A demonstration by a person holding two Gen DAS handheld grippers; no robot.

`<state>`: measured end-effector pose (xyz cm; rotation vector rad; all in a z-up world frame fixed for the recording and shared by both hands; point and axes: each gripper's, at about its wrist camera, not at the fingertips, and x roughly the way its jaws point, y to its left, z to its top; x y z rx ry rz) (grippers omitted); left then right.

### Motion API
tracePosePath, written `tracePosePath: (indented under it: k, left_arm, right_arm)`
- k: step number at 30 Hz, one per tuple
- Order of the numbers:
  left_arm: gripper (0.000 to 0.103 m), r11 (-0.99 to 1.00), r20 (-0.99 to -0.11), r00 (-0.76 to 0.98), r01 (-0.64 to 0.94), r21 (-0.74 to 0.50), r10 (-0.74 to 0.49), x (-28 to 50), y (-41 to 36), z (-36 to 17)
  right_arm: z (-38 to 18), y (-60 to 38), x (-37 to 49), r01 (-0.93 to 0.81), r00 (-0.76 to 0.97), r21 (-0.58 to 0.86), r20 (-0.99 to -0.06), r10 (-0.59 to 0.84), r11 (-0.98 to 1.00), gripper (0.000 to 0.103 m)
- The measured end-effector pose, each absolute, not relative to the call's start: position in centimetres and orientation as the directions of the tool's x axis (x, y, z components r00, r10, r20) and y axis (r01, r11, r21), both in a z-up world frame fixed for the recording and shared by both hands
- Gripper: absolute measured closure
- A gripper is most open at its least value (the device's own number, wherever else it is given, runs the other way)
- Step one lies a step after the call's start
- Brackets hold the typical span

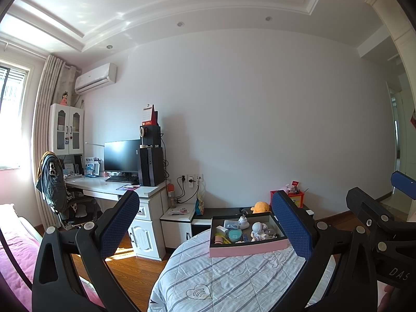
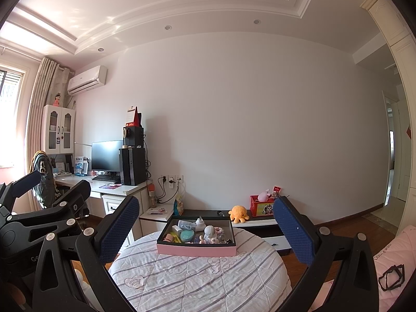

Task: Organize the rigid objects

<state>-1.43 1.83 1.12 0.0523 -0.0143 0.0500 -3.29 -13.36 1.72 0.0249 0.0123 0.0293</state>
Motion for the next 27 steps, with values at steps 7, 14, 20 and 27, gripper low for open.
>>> tracePosePath:
  k: [7,14,20,27]
  left_arm:
    - [0.0,0.997,0.015,0.999,-0.051,0.052,0.05,-1.43,1.84,1.14]
    - [0.0,0.997,0.015,0.999,-0.051,0.052,0.05,-1.46,1.86,1.17]
    - [0.0,0.997,0.015,0.999,-0.05,0.052,0.049,-1.49,1.88,1.2]
    - [0.0,0.997,0.013,0.999,-0.05,0.052,0.05,-1.44,1.87,1.18]
  right_arm:
    - [1.7,-13.35,-3.26,-0.03,0.999,0.025,-0.014,0.03,0.999,0.0]
    - [1.68,-13.36,-3.29,-0.03,0.999,0.025,-0.016,0.031,0.999,0.0]
    - [1.6,-13.33,-3.24,-0.03,0.999,0.024,-0.017,0.031,0.999,0.0]
    - [1.63,-13.31,-3.24,-0.031,0.999,0.025,-0.018,0.031,0.999,0.0]
